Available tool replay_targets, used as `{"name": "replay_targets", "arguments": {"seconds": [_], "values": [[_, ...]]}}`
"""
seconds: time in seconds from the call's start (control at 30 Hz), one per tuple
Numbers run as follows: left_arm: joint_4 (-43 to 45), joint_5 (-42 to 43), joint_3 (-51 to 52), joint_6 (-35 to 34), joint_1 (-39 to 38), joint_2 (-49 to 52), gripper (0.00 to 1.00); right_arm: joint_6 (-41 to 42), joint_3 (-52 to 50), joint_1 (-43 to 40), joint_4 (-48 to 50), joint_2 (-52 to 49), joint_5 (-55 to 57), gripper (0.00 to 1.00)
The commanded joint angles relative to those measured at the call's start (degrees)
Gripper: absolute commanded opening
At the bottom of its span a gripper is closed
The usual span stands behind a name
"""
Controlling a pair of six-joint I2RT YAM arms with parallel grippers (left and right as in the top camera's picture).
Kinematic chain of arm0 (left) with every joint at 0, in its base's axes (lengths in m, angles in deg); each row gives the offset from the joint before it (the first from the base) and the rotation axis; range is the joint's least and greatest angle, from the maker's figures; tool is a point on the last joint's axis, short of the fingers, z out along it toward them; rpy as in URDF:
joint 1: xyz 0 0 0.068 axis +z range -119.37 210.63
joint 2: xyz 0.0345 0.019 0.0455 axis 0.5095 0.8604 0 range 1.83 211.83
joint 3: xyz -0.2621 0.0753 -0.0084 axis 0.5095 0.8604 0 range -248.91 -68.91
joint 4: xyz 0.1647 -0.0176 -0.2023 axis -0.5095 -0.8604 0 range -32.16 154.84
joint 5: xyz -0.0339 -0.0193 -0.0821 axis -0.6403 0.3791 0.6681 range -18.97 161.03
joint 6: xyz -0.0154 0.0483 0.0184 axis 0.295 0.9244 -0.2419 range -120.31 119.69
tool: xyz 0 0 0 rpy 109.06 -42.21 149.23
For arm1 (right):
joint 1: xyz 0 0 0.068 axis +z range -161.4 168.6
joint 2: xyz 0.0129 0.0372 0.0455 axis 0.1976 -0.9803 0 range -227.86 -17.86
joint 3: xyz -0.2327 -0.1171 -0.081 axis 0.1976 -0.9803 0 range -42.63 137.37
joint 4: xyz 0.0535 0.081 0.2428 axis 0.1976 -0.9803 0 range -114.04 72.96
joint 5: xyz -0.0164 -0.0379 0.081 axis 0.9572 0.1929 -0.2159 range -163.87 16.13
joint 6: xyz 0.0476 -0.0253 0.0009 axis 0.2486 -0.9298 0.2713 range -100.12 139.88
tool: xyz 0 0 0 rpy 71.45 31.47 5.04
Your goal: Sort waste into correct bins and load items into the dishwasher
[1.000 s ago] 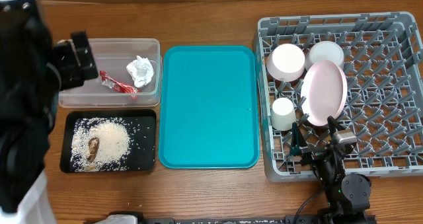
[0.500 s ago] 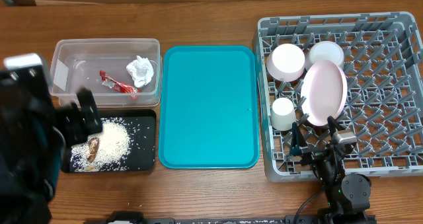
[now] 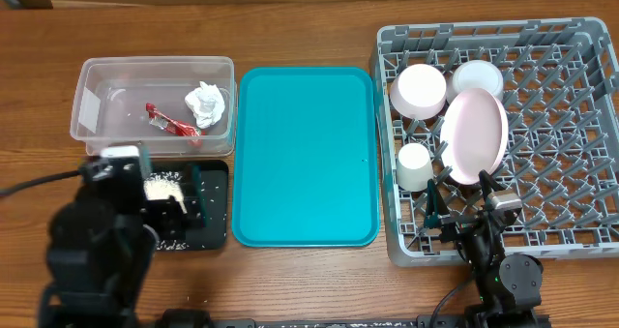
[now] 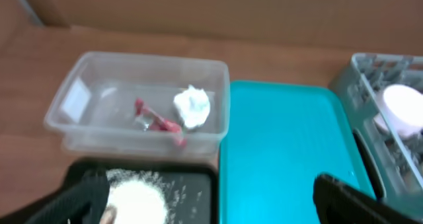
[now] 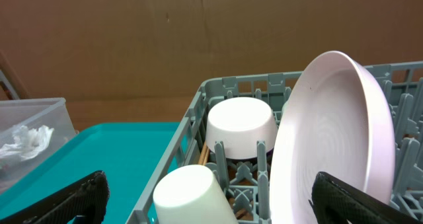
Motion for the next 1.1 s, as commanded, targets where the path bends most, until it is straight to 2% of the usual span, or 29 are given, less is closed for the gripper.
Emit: {"name": "replay_targets", "arguments": {"seconds": [0.0, 0.1, 0.23, 0.3, 0.37, 0.7, 0.97, 1.07], "values": [[8.9, 2.0, 11.0, -1.3, -0.1, -4.9, 1.00, 0.3, -0.6, 0.2, 0.4, 0.7, 0.7, 1.00], [22.6, 3.4, 22.8, -1.3, -0.1, -9.5, 1.00, 0.3, -0.6, 0.2, 0.4, 0.7, 0.7, 1.00], [34.8, 5.9, 33.5, -1.5, -0.1, -14.1, 1.00, 0.3, -0.6, 0.2, 0.4, 0.7, 0.7, 1.00], [43.3, 6.4, 42.8, -1.5, -0.1, -19.5, 1.00, 0.3, -0.6, 0.2, 0.4, 0.7, 0.7, 1.00], [46.5, 6.4, 46.8, -1.5, 0.0, -22.0, 1.00, 0.3, -0.6, 0.2, 0.4, 0.7, 0.7, 1.00], [54.1, 6.4, 58.1, -1.6, 0.9, -30.2, 1.00, 0.3, -0.6, 0.2, 0.4, 0.7, 0.7, 1.00], [54.4, 6.4, 62.4, -2.8, 4.5, -34.5, 1.00, 0.3, -0.6, 0.2, 0.4, 0.7, 0.7, 1.00], [51.5, 6.4, 62.7, -1.5, 5.2, -35.9, 1.00, 0.3, -0.6, 0.2, 0.4, 0.7, 0.7, 1.00]]}}
